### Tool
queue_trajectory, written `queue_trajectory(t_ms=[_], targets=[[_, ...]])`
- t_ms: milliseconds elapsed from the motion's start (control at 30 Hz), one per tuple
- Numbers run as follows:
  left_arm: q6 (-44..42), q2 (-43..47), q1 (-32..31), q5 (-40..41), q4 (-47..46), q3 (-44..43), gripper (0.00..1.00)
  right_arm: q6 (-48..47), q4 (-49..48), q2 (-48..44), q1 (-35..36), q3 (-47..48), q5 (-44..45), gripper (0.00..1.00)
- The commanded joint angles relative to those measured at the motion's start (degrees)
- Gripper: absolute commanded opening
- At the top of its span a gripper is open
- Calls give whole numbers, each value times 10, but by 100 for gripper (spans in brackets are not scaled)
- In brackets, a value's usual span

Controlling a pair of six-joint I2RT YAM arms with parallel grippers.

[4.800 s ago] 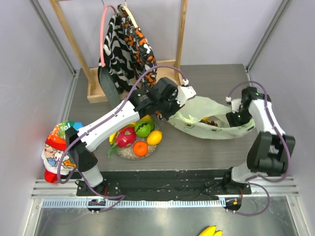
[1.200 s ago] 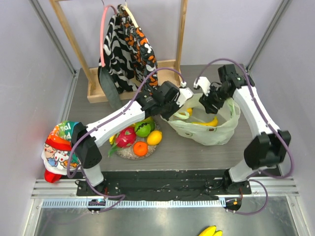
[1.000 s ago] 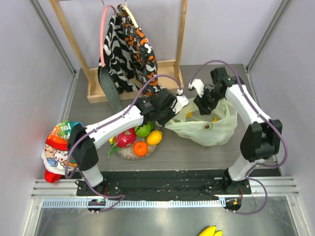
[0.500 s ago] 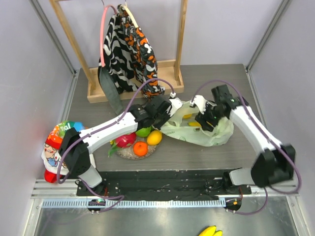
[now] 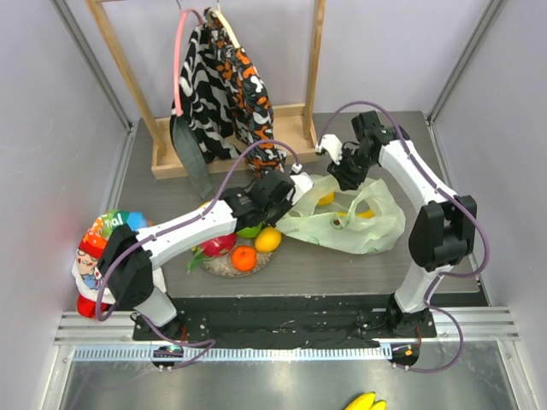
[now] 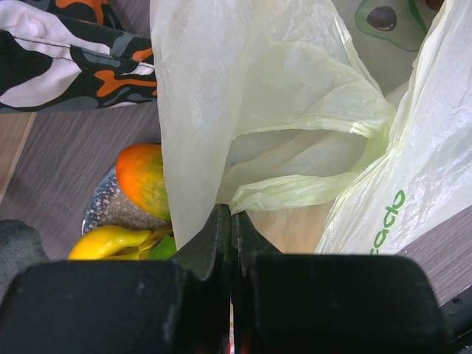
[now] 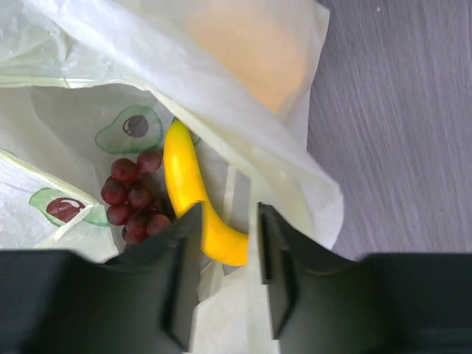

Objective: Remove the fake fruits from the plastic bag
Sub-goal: Adjust the plastic bag at the center of the board.

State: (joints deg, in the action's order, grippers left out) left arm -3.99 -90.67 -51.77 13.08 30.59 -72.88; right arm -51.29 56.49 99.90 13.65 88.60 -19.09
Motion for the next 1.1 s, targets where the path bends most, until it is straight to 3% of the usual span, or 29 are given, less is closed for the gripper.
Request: queue_trajectory(t_ms=[0, 133, 267, 367, 533, 833, 867, 967, 1067], targets=[[-13, 23, -1, 5, -33, -13, 0, -46, 76, 55, 3, 90, -37, 33], [-10, 8, 7, 32, -43, -45, 0, -112, 203, 99, 5, 148, -64, 25], [34, -12, 34, 63, -49, -72, 0, -150, 243, 105, 15, 167, -75, 24], [83, -20, 54, 109, -60, -79, 0, -158, 245, 85, 21, 157, -83, 25], [163, -24, 76, 117, -48, -86, 0, -153, 224, 58, 38, 113, -77, 26], [174, -16, 80, 77, -32, -90, 0, -107, 130, 51, 42, 42, 5, 24], [167, -14, 83, 66, -30, -91, 6, -102, 127, 45, 43, 37, 5, 24], [99, -1, 98, -37, -34, -102, 46, -74, 116, 11, 43, 18, -5, 26], [-13, 6, 103, -133, -26, -121, 56, -52, 112, -16, 41, -2, -11, 28]])
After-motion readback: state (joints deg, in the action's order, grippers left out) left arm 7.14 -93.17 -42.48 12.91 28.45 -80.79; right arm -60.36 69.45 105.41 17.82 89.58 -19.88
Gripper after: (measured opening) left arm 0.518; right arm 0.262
